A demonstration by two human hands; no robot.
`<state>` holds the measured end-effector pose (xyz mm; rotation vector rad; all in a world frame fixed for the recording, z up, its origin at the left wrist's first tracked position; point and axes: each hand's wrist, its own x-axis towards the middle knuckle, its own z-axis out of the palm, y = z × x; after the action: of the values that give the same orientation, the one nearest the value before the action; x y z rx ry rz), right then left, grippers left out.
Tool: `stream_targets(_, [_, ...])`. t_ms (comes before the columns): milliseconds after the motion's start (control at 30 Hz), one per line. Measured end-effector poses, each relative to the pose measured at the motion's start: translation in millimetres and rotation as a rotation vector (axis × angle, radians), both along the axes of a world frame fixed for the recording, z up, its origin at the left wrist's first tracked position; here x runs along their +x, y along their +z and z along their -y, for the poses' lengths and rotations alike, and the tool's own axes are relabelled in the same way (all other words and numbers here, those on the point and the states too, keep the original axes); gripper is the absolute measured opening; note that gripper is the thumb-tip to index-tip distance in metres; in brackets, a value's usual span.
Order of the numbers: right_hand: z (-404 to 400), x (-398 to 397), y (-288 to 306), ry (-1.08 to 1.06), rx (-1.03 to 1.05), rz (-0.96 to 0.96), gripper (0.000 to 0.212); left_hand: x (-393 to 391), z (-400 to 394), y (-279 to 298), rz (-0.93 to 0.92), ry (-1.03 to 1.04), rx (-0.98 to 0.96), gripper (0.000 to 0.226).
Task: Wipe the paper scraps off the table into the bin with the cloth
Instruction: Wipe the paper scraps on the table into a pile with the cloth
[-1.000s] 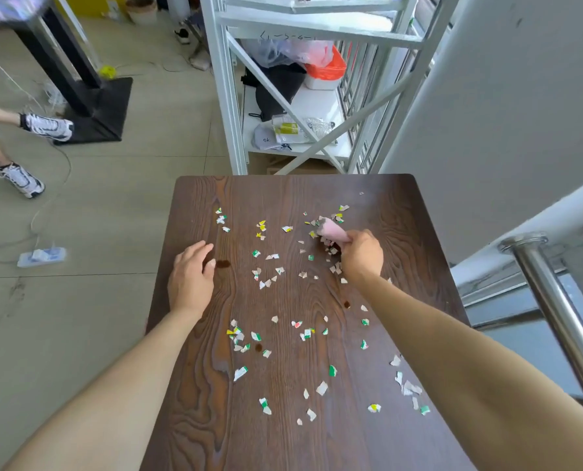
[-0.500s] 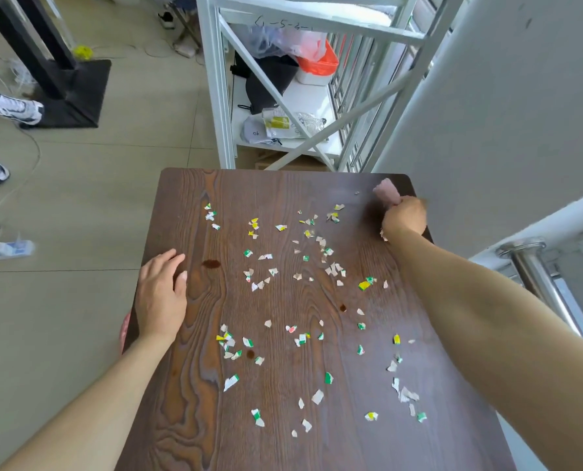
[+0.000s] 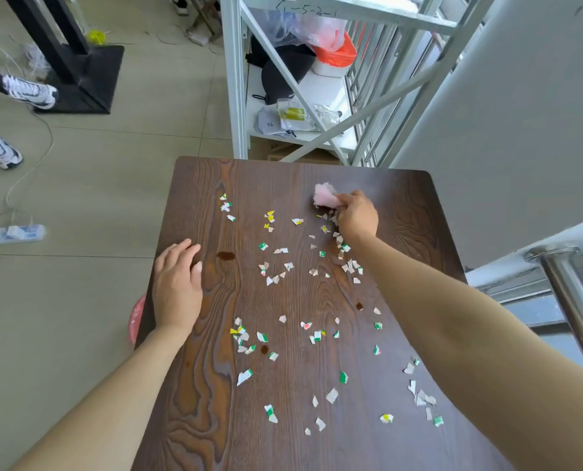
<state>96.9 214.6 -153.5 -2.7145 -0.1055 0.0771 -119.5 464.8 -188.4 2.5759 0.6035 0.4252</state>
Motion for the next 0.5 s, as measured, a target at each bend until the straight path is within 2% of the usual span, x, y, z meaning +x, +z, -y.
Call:
stream_targets(267, [-15, -77, -10, 0.234, 0.034, 0.089, 0.038, 0, 2, 11, -0.060, -0.002, -0.009, 0.031])
stream_targets(367, [-17, -96, -9, 0.328, 0.041, 0.064, 0.036, 0, 2, 14, -0.091, -0.009, -0.004, 0.032])
stream_targets(500, [-26, -86, 6, 0.252, 0.069, 0.066, 0.026, -2, 1, 17, -0.121, -0.026, -0.011, 0.035])
